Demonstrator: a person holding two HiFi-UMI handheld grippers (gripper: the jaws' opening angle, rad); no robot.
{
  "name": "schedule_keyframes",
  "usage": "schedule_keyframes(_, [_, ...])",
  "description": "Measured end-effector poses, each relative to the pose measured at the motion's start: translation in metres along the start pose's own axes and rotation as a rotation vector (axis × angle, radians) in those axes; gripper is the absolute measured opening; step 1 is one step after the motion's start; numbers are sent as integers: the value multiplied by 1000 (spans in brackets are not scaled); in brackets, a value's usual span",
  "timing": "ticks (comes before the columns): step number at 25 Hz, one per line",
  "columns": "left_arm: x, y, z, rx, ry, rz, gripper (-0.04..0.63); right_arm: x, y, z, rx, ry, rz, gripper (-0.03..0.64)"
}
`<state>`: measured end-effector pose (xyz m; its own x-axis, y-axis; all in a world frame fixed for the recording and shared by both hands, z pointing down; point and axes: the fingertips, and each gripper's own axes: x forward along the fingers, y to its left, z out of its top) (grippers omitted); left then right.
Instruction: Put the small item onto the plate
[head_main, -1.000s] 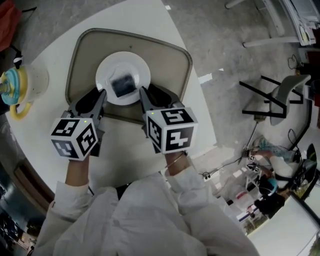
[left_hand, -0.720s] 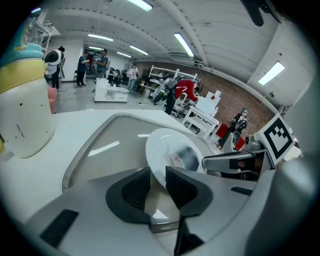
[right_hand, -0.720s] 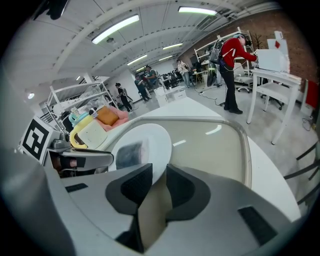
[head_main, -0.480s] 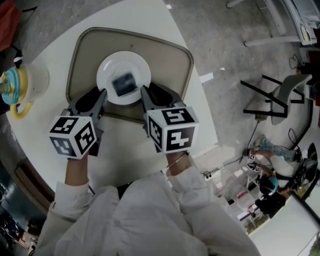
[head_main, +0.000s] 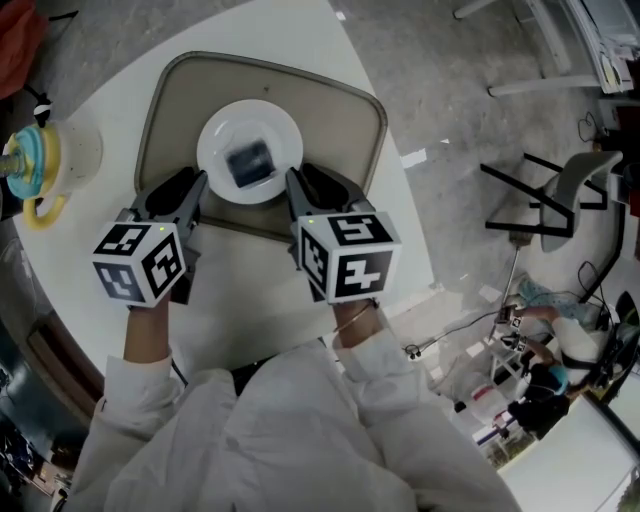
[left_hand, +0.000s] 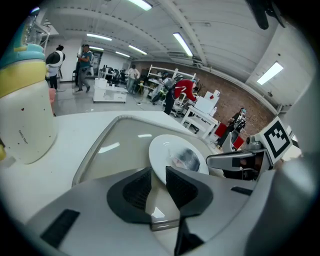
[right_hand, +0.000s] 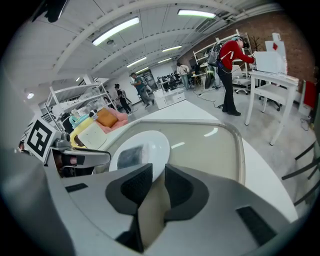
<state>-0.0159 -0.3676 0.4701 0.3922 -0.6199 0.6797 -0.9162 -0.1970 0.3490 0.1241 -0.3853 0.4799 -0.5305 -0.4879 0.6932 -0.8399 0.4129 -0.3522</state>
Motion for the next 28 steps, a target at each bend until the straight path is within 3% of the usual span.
schedule_keyframes(8, [-16,-10,16,34,-56,-28,84,-17,13,15,-12,-81,-7,81])
schedule_keyframes(20, [-87,-28,22,101,-133,-134,83,-69,81,18,-60,-257,43,44])
schedule_keyframes(28, [-149,-33,10,117,-265,-254,34,-95,142,-1,-93,-316,22,32])
